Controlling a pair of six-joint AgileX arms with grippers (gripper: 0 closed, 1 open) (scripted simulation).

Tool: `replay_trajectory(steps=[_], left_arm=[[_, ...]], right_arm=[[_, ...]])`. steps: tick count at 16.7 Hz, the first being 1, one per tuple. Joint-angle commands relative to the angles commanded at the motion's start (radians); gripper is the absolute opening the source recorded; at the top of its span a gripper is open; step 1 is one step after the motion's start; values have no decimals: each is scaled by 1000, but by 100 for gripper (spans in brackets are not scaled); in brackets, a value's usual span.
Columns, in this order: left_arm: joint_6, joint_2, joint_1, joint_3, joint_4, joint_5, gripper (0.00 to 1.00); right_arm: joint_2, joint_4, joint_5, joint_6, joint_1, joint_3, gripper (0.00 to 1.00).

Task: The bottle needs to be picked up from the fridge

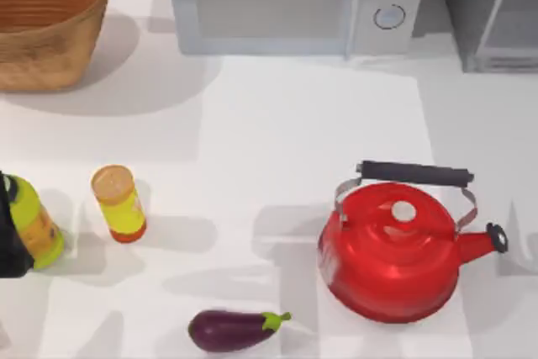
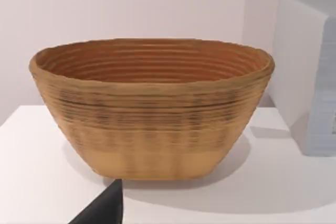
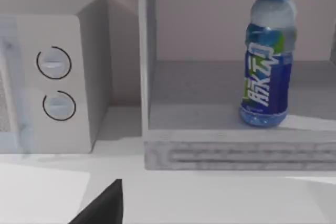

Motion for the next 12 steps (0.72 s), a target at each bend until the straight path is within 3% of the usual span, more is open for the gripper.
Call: replay_trajectory(steps=[6, 12], left_arm=[[0, 0, 0, 0, 0, 0, 100], [0, 0, 0, 0, 0, 0, 100]], right_arm=[[104, 105, -42, -2, -36, 19, 100], [562, 544, -182, -1, -175, 75, 100]])
